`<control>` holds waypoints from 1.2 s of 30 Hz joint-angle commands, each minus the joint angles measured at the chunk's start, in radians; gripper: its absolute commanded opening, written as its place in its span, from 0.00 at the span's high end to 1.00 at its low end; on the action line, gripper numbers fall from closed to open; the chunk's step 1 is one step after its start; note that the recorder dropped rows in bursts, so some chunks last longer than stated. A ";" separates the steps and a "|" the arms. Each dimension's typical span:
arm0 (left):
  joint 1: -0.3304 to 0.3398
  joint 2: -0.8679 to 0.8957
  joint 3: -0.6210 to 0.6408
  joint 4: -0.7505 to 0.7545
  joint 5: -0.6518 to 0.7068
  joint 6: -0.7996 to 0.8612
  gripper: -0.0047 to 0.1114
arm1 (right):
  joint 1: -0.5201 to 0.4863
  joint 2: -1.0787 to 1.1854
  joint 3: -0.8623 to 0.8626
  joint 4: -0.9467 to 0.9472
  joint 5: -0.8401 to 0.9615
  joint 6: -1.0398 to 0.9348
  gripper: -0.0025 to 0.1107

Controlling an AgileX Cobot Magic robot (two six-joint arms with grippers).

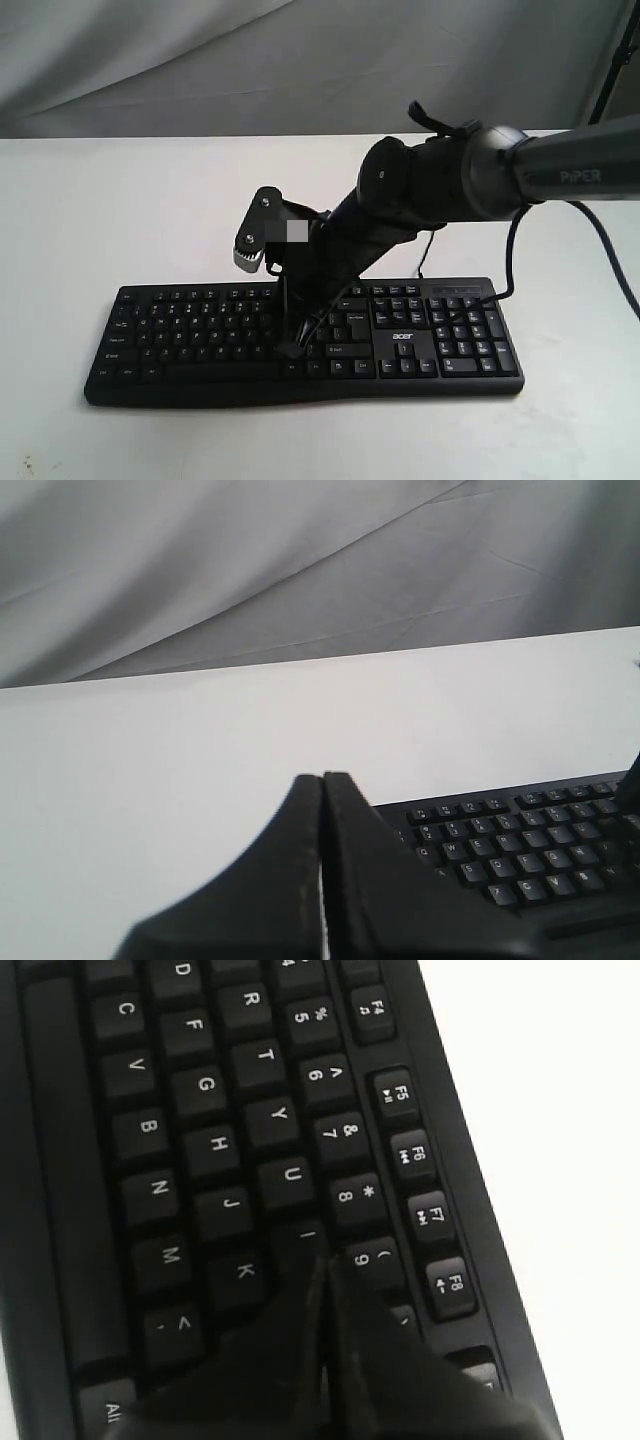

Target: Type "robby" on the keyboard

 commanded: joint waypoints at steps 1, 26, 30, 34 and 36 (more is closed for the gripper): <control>-0.006 -0.003 0.004 0.005 -0.006 -0.003 0.96 | -0.004 -0.002 0.002 -0.002 -0.002 -0.004 0.98; -0.006 -0.003 0.004 0.005 -0.006 -0.003 0.96 | -0.002 0.015 0.002 0.007 0.001 -0.042 0.98; -0.006 -0.003 0.004 0.005 -0.006 -0.003 0.96 | -0.002 0.015 0.002 0.007 0.001 -0.042 0.98; -0.006 -0.003 0.004 0.005 -0.006 -0.003 0.96 | -0.002 0.029 0.002 0.007 0.001 -0.042 0.98; -0.006 -0.003 0.004 0.005 -0.006 -0.003 0.96 | -0.002 0.032 0.002 0.010 0.001 -0.048 0.98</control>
